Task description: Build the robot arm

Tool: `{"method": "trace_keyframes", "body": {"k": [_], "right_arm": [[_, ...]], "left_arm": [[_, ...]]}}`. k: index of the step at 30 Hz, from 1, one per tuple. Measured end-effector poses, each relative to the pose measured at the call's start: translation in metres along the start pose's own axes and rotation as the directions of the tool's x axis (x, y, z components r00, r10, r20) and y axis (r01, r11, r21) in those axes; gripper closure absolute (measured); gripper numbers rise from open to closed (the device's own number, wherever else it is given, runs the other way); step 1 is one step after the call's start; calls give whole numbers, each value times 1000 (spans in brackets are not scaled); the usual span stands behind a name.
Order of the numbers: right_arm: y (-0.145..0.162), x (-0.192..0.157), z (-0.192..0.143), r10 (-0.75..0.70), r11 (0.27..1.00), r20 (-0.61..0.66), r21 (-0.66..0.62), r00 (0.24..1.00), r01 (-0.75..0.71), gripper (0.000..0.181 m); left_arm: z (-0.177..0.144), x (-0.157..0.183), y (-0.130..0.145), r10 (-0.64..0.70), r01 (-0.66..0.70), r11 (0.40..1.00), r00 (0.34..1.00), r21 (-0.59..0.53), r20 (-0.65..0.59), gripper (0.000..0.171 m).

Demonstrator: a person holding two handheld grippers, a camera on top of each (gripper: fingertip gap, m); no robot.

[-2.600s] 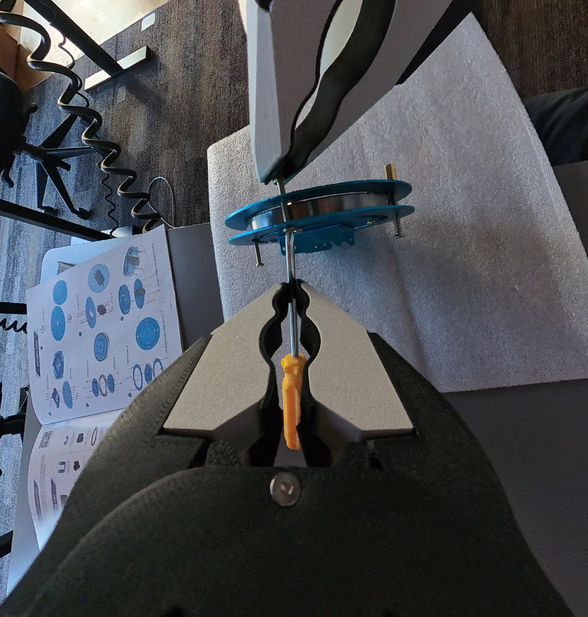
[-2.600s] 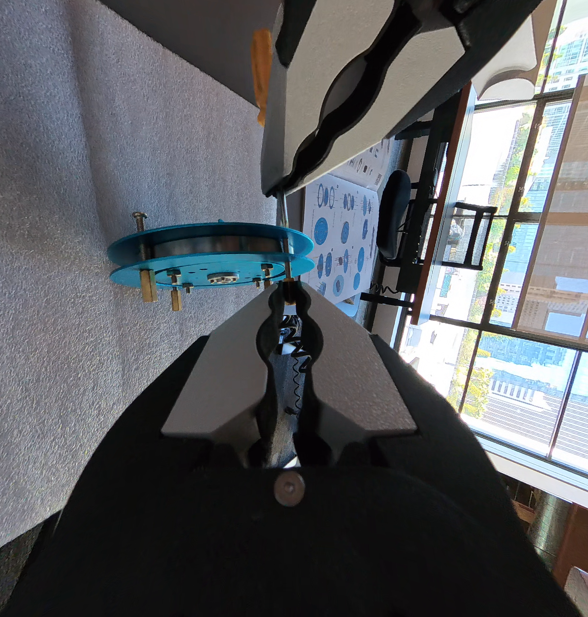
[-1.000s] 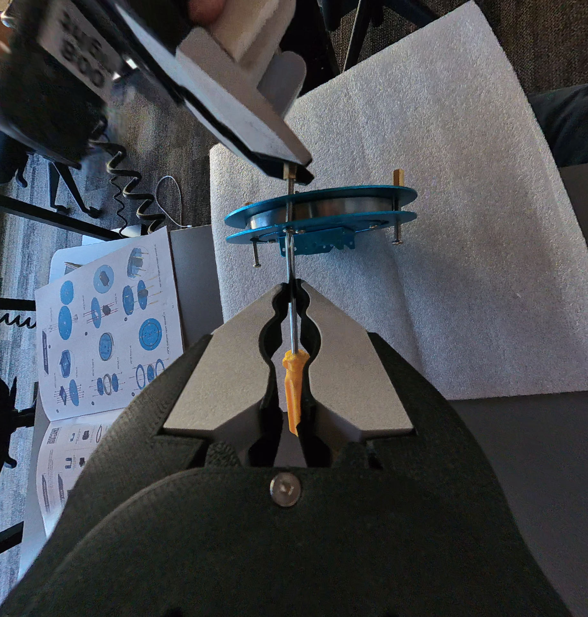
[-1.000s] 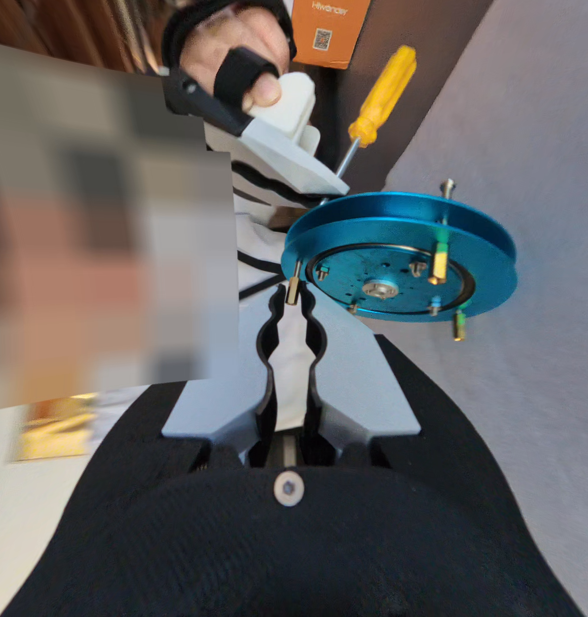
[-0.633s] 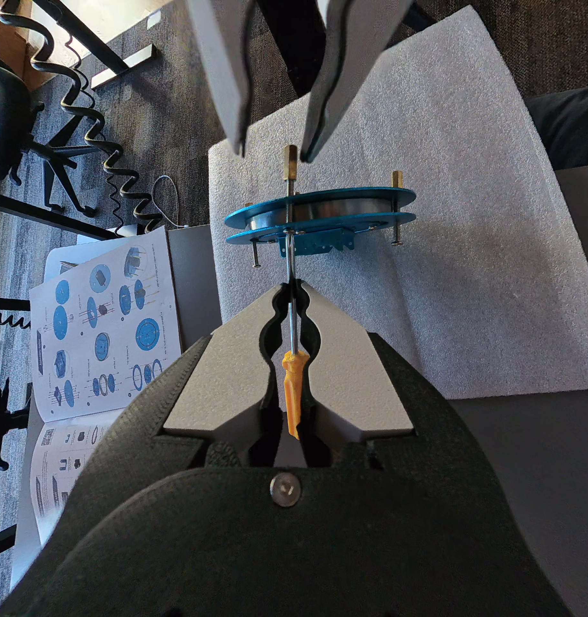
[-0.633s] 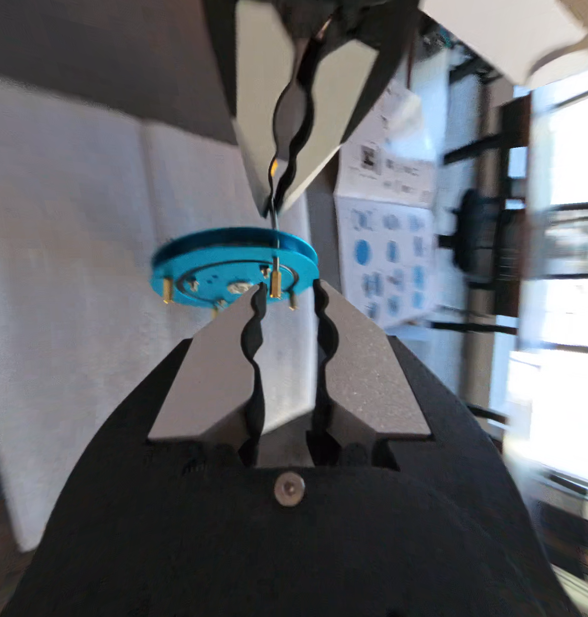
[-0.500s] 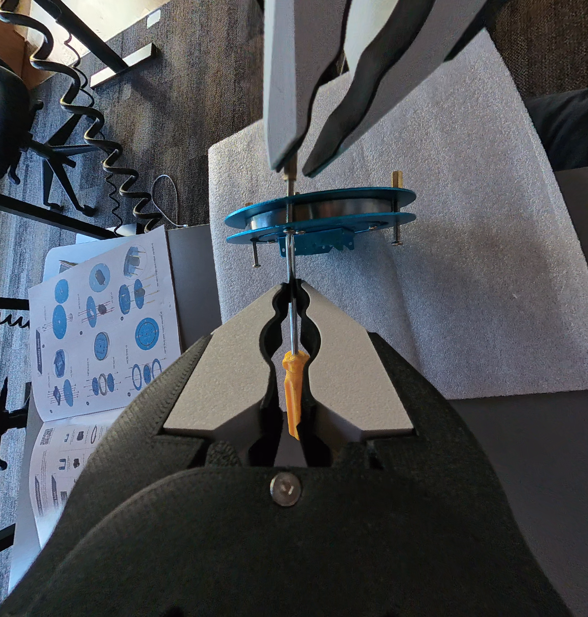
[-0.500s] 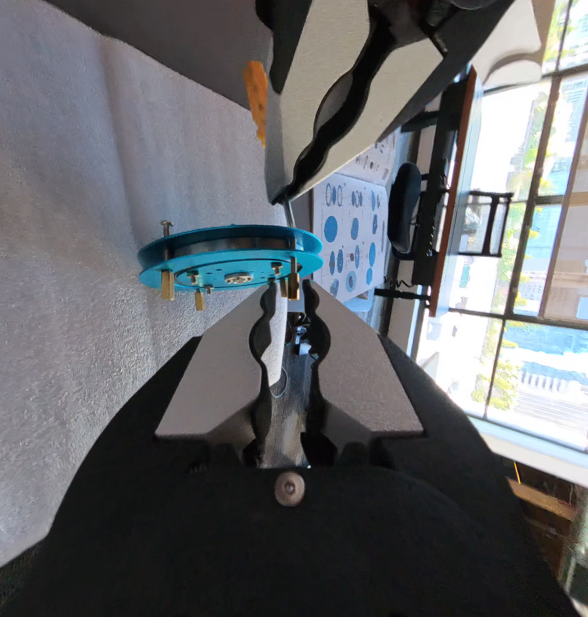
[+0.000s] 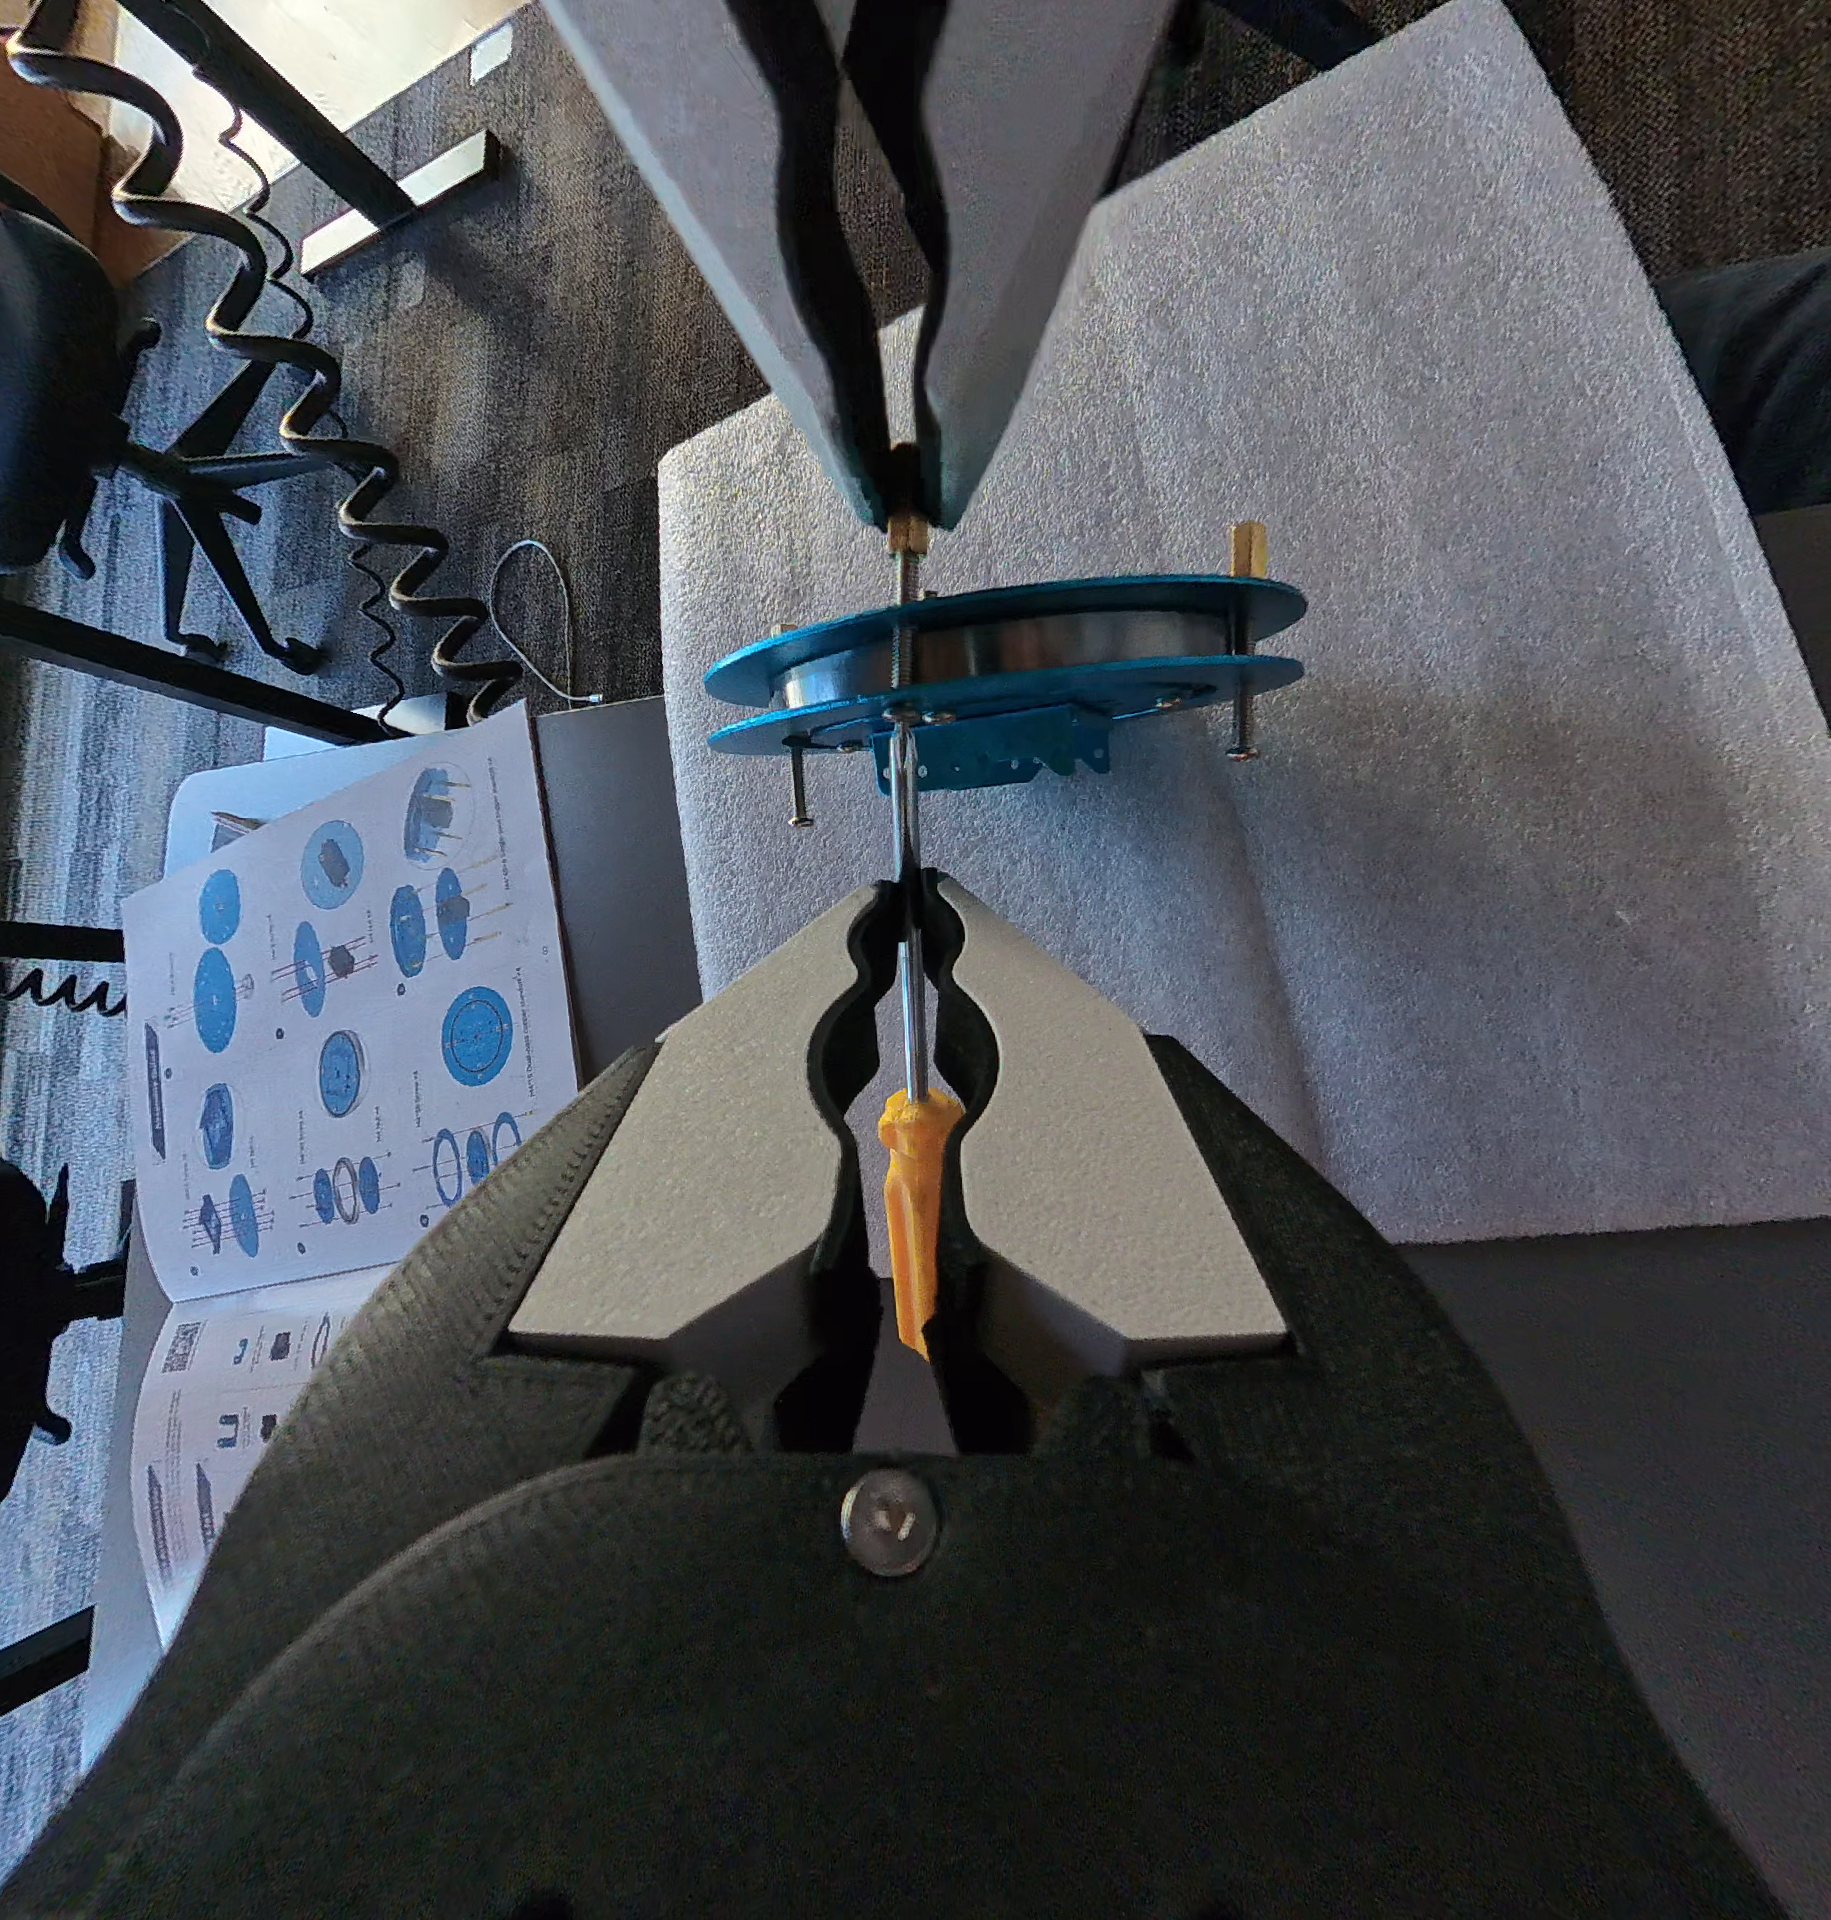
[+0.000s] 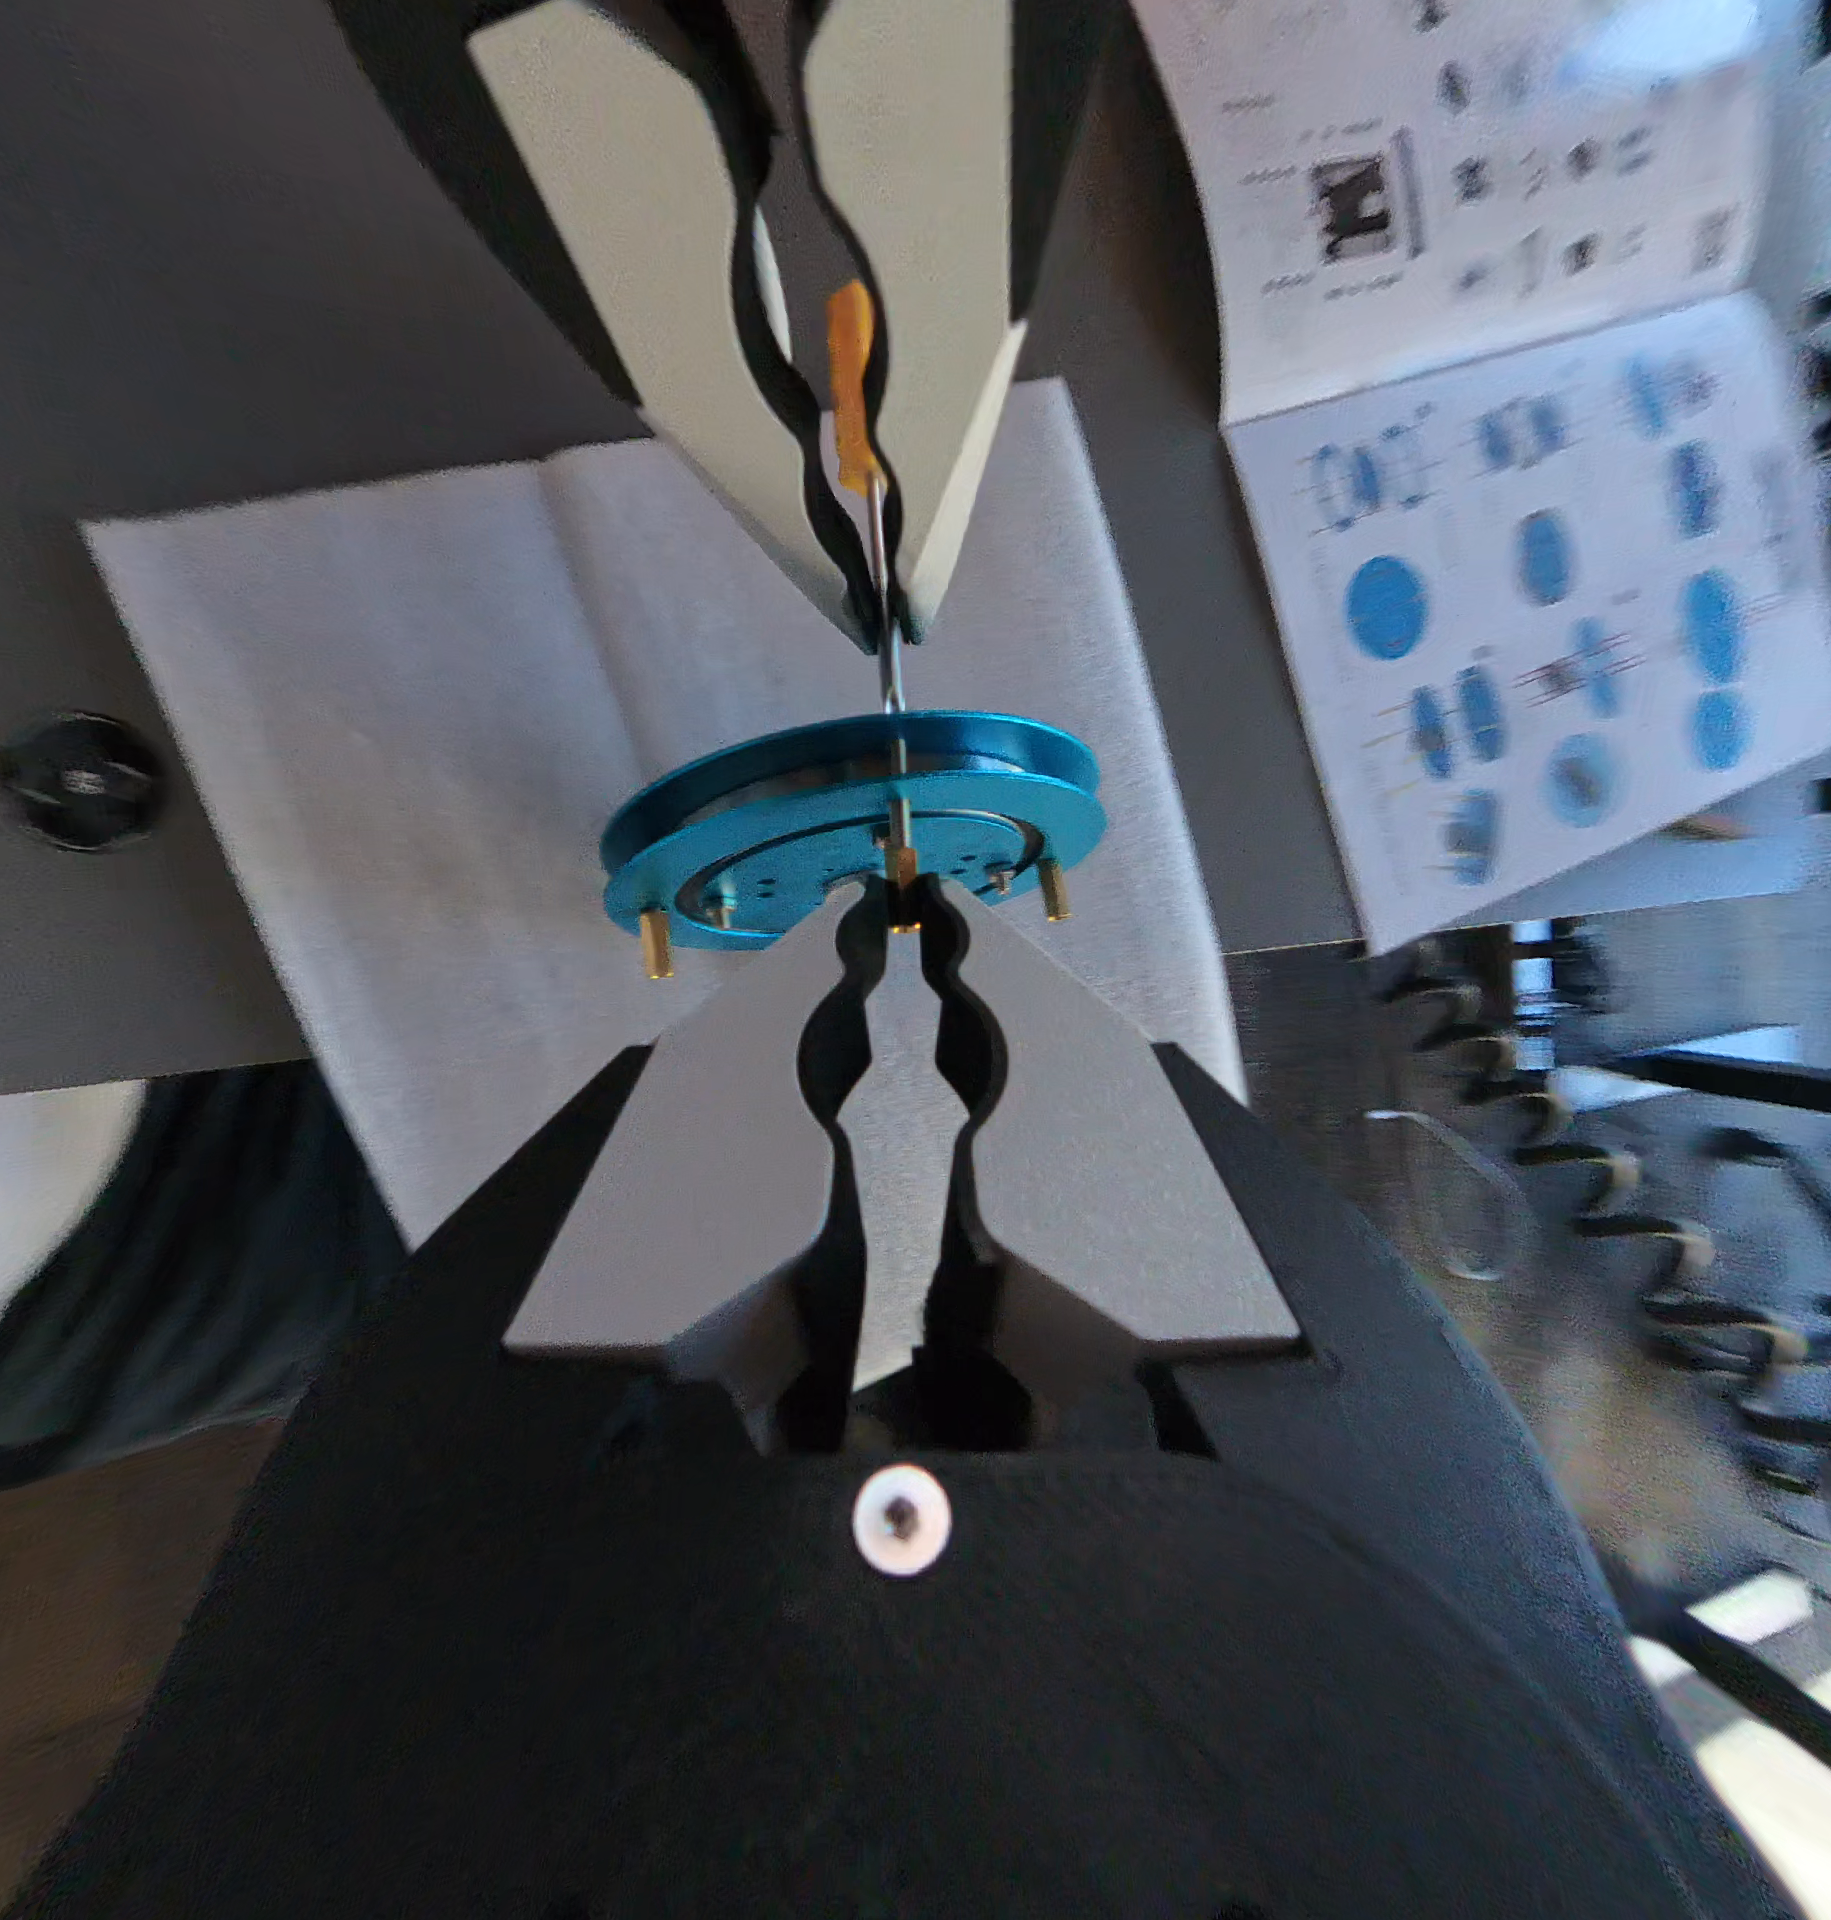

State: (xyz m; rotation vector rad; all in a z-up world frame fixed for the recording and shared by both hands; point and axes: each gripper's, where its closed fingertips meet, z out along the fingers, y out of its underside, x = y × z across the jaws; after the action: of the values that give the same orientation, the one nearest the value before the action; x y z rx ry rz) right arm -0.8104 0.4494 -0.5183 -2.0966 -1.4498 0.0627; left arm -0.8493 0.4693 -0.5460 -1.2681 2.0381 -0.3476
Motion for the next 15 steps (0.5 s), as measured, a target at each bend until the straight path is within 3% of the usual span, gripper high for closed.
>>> {"method": "trace_keyframes", "body": {"k": [3,6,10,15], "right_arm": [[1,-2,0,128,992,183,-26,975,-125,176],[1,-7,-2,278,960,398,-86,874,-267,176],[-1,-8,-3,468,870,621,-201,629,-450,177],[-3,-8,-5,609,703,756,-372,241,-606,177]], "left_arm": [[0,0,-1,4,-4,1000,1000,0,2,170],[0,2,-2,7,-7,1000,1000,3,-5,170],[1,2,-2,11,-11,1000,1000,0,-4,170],[1,2,-2,1,-1,1000,1000,4,-10,170]]}}
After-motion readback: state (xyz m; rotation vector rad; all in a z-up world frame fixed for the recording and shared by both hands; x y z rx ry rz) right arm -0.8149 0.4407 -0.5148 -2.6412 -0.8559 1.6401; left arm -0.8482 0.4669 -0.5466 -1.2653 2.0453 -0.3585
